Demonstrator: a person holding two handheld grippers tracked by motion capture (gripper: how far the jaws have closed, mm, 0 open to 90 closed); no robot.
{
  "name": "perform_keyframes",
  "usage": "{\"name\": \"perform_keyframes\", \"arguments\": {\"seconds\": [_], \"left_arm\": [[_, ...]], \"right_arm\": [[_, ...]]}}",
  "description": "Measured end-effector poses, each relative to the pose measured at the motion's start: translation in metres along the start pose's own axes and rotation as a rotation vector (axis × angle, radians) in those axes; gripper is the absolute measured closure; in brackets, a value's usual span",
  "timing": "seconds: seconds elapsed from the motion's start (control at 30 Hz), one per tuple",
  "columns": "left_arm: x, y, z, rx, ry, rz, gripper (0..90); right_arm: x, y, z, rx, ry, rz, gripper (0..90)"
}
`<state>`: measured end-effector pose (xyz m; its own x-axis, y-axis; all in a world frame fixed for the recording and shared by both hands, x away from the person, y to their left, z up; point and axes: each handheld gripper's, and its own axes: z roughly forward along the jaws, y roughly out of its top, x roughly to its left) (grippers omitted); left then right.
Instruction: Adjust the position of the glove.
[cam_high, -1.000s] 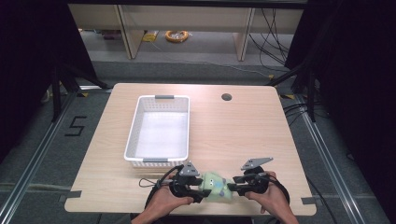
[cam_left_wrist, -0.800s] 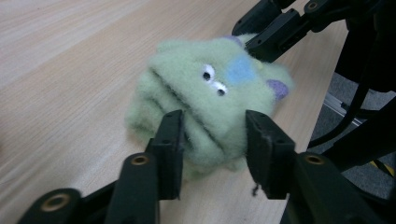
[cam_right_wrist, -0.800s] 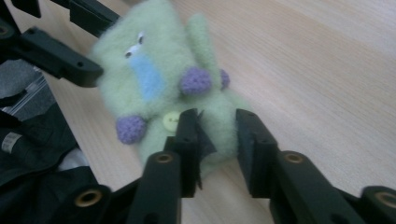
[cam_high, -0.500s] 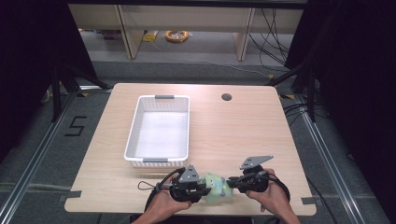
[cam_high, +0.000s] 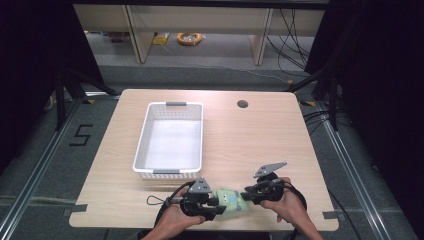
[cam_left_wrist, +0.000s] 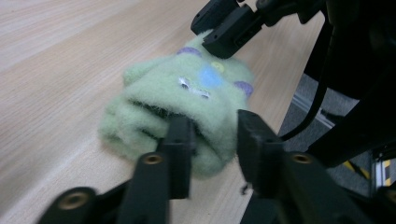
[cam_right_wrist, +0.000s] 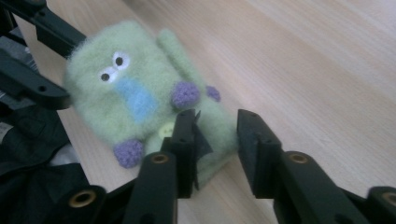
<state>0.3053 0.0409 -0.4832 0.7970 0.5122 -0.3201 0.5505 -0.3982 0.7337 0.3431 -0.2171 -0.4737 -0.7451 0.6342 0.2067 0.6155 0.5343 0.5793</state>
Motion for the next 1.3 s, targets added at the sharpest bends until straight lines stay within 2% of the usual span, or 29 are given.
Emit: {"name": "perform_keyframes", "arguments": {"seconds": [0.03, 0.07, 0.1, 0.13, 0.2, 0.3, 0.33, 0.4, 0.43, 0.5, 0.53, 0.57, 0.6, 0.63, 0.67, 0.7, 0.73, 0.8, 0.83, 0.9, 0.97, 1.0, 1.03, 1.07, 1.1, 1.23, 1.3], "left_arm": [[0.001, 0.0, -0.001, -0.011, 0.003, -0.014, 54.6], [0.003, 0.0, -0.004, -0.02, 0.021, -0.031, 50.0], [0.005, 0.0, -0.005, -0.024, 0.027, -0.042, 46.0], [0.008, -0.001, -0.007, -0.035, 0.028, -0.064, 44.8], [0.013, -0.002, -0.009, -0.035, 0.043, -0.09, 41.5], [0.017, -0.003, -0.009, -0.031, 0.055, -0.124, 38.6], [0.017, -0.003, -0.008, -0.035, 0.057, -0.127, 37.9], [0.018, -0.002, -0.005, -0.021, 0.051, -0.137, 36.8], [0.018, -0.001, -0.003, -0.021, 0.057, -0.144, 36.5], [0.021, 0.0, 0.001, -0.015, 0.05, -0.163, 35.4], [0.022, 0.0, 0.002, -0.006, 0.065, -0.167, 34.9], [0.024, 0.0, 0.005, -0.005, 0.042, -0.181, 34.6], [0.026, -0.001, 0.006, -0.004, 0.035, -0.191, 33.9], [0.027, -0.002, 0.008, -0.001, 0.037, -0.215, 33.2], [0.027, -0.002, 0.01, -0.004, 0.044, -0.217, 32.2], [0.026, -0.003, 0.01, 0.005, 0.053, -0.218, 31.8], [0.027, -0.003, 0.011, 0.008, 0.036, -0.219, 31.8], [0.025, -0.003, 0.011, 0.011, 0.05, -0.205, 32.4], [0.025, -0.003, 0.011, 0.02, 0.057, -0.199, 32.8], [0.028, -0.004, 0.013, 0.027, 0.05, -0.212, 33.0], [0.031, -0.006, 0.014, 0.039, 0.053, -0.212, 32.9], [0.031, -0.007, 0.015, 0.039, 0.055, -0.215, 33.1], [0.03, -0.007, 0.015, 0.048, 0.062, -0.213, 33.3], [0.03, -0.008, 0.016, 0.055, 0.045, -0.216, 33.7], [0.03, -0.009, 0.018, 0.049, 0.044, -0.214, 33.7], [0.029, -0.009, 0.018, 0.05, 0.052, -0.201, 35.6], [0.029, -0.009, 0.019, 0.05, 0.031, -0.193, 37.4]], "right_arm": [[0.001, 0.0, 0.0, -0.003, 0.002, 0.008, 59.7], [0.002, 0.0, 0.0, -0.034, -0.005, 0.012, 57.4], [0.003, 0.001, -0.004, -0.024, -0.002, 0.013, 56.3], [0.004, 0.001, -0.005, -0.034, -0.002, 0.007, 54.5], [0.007, 0.001, -0.007, -0.052, -0.004, 0.025, 51.2], [0.009, 0.0, -0.005, -0.067, -0.008, 0.041, 48.6], [0.009, 0.0, -0.004, -0.049, -0.007, 0.045, 47.4], [0.01, -0.002, 0.0, -0.056, -0.005, 0.059, 46.3], [0.009, -0.002, 0.001, -0.035, -0.008, 0.059, 45.1], [0.009, -0.004, 0.004, -0.037, -0.008, 0.073, 43.4], [0.008, -0.004, 0.004, -0.028, -0.012, 0.071, 43.1], [0.008, -0.004, 0.005, -0.027, -0.009, 0.073, 42.9], [0.008, -0.005, 0.005, -0.02, -0.014, 0.083, 42.9], [0.008, -0.006, 0.008, -0.041, -0.01, 0.079, 42.8], [0.009, -0.005, 0.007, -0.013, -0.006, 0.078, 42.9], [0.008, -0.006, 0.008, -0.017, -0.01, 0.069, 43.0], [0.008, -0.006, 0.01, -0.031, -0.006, 0.074, 43.1], [0.01, -0.007, 0.01, -0.004, -0.001, 0.103, 43.0], [0.008, -0.007, 0.01, -0.008, -0.006, 0.092, 43.0], [0.006, -0.008, 0.01, -0.01, -0.01, 0.076, 42.9], [0.006, -0.009, 0.01, -0.017, -0.015, 0.083, 42.9], [0.007, -0.01, 0.01, -0.001, -0.026, 0.109, 42.9], [0.006, -0.01, 0.01, -0.011, -0.01, 0.093, 42.9], [0.006, -0.011, 0.013, -0.027, -0.01, 0.1, 42.9], [0.006, -0.01, 0.012, -0.006, -0.005, 0.101, 42.9], [0.005, -0.011, 0.015, -0.012, 0.003, 0.105, 42.9], [0.004, -0.012, 0.016, -0.011, 0.007, 0.108, 42.9]]}}
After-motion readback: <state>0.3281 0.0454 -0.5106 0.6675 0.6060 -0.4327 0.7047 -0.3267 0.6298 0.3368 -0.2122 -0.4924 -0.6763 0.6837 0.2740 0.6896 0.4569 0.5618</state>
